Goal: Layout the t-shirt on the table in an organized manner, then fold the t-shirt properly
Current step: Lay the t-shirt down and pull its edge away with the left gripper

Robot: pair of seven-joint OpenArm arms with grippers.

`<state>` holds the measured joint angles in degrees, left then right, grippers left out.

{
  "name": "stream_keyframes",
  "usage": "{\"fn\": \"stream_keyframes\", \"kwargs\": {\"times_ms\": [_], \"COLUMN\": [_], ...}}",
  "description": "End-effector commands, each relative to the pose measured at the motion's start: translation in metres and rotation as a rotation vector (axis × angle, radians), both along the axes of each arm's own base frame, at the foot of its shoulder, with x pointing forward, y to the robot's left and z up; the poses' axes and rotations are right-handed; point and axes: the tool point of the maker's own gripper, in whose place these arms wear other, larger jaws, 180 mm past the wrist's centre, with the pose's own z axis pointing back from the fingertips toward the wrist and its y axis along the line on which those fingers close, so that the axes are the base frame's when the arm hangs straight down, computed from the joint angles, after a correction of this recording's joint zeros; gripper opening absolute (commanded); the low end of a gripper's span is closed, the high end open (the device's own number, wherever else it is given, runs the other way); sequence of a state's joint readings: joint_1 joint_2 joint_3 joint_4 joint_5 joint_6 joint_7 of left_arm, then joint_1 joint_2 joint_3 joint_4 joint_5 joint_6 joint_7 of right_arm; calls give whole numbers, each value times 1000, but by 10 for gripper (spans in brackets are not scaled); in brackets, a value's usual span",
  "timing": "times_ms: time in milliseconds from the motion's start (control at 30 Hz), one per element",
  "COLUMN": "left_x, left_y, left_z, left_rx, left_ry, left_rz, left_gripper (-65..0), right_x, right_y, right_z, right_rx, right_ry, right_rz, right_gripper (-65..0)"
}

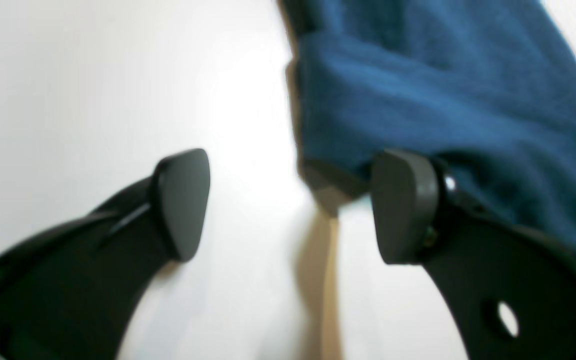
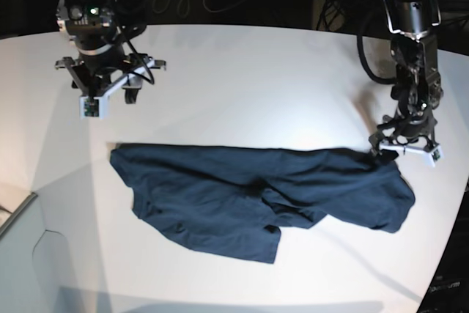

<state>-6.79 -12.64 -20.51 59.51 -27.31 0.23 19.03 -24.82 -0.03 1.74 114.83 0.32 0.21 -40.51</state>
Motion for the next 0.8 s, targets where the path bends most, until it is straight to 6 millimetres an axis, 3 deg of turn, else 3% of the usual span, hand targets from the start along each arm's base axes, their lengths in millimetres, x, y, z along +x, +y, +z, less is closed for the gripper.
{"fn": "stream_keyframes", "kwargs": {"times_ms": [0, 367, 467, 700, 767], "left_x": [17, 45, 43, 43, 46], "left_y": [7, -35, -34, -20, -17], "left_z": [21, 27, 17, 20, 31], "left_rx": [22, -1, -14, -29, -37], "left_ry": [-67, -86, -62, -73, -108], "left_rz": [1, -91, -82, -32, -11], "left_gripper": [-165, -185, -280, -650, -637], "right_x": [5, -4, -6, -6, -6], "right_y": [0, 4, 4, 4, 4], "right_z": [9, 3, 2, 2, 2], "right_rx": [-3, 16, 16, 16, 16], "right_ry": [-39, -16, -11, -10, -10], "right_rz": [0, -10, -10, -10, -10], "right_gripper": [-348, -348, -348, -348, -348]}}
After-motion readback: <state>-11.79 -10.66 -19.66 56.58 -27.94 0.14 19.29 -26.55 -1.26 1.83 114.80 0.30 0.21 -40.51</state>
